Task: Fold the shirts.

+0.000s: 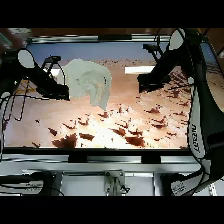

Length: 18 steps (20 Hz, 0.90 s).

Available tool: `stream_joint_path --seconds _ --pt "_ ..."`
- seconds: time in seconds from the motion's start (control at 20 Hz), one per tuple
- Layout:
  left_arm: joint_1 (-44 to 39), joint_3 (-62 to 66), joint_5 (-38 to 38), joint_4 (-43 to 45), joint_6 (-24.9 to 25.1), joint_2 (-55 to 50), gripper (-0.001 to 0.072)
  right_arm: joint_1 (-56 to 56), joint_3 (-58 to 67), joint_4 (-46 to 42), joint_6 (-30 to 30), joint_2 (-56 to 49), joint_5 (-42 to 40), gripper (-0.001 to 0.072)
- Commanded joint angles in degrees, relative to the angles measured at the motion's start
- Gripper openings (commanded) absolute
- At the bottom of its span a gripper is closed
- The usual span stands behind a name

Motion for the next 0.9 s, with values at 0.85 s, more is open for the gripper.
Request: stream_joint_path --seconds 0.85 --pt "0.0 0.0 0.0 -0.2 0.0 0.0 0.0554 0.1 0.0 1.1 1.3 0.0 -9.4 0.047"
